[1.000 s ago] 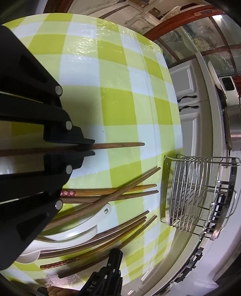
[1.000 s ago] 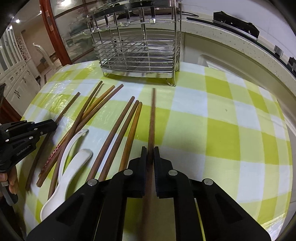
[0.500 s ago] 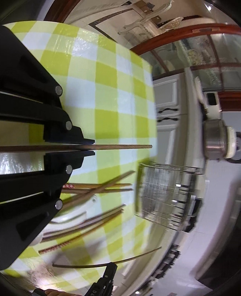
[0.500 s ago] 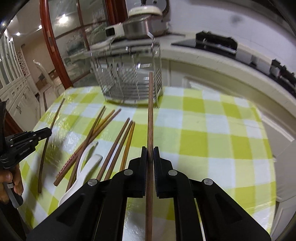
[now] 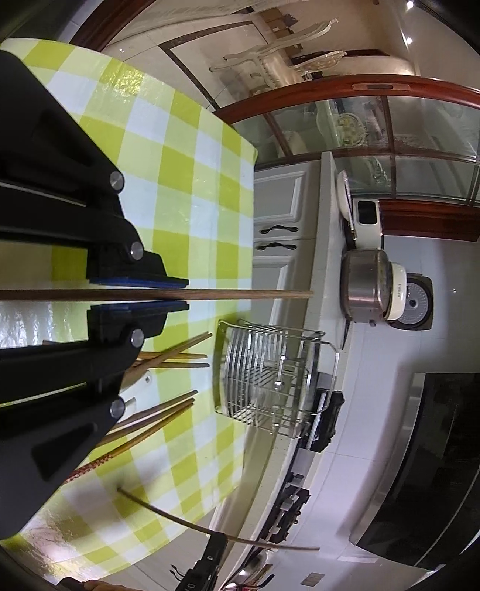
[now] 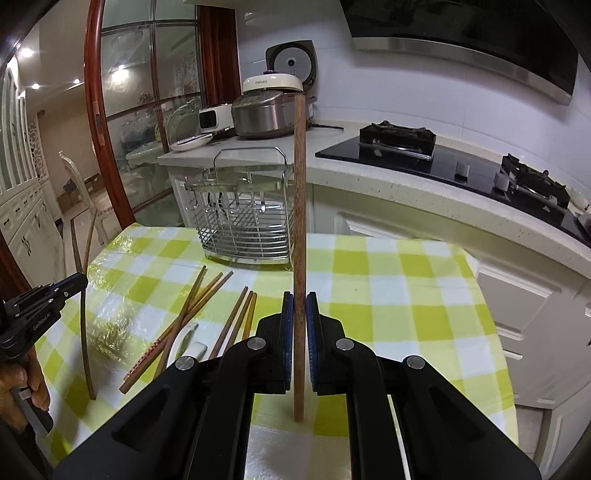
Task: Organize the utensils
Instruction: 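Lift the chopstick upright with the left tool and carry it over the wire rack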
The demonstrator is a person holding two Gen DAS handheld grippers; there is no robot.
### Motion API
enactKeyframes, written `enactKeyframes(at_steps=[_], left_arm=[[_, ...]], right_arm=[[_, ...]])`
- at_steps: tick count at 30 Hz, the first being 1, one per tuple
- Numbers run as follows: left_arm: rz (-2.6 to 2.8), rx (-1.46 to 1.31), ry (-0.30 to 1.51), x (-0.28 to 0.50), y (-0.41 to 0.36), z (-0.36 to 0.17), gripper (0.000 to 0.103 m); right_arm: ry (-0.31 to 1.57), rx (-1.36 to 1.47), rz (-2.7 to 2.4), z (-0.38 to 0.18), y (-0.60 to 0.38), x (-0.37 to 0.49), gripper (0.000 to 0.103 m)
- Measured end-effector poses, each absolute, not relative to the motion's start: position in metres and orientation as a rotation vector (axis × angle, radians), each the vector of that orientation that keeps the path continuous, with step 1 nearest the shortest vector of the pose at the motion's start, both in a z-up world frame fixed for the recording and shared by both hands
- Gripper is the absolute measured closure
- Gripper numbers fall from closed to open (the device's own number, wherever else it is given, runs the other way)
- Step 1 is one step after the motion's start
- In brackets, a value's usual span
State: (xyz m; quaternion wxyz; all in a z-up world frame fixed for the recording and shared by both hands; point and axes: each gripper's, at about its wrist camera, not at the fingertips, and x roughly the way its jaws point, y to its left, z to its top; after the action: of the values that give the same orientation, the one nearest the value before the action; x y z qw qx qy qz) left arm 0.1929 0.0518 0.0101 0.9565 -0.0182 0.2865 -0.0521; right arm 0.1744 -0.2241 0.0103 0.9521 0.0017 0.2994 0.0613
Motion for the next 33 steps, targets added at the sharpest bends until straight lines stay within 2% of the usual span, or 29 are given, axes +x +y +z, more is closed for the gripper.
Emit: enactKeyframes(at_steps=[11,33], left_arm=[[-0.097,-0.057,0.471,0.184,0.054,0.028,0.097],[-0.103,-0.042,0.415,0.191,0.046,0.059,0.097]], right_arm=[[0.593,-0.004,0.111,0.013,-0.222,0.171,0.094],[0.553,-0.007,0.102,0.037,-0.218,0.182,0.094]])
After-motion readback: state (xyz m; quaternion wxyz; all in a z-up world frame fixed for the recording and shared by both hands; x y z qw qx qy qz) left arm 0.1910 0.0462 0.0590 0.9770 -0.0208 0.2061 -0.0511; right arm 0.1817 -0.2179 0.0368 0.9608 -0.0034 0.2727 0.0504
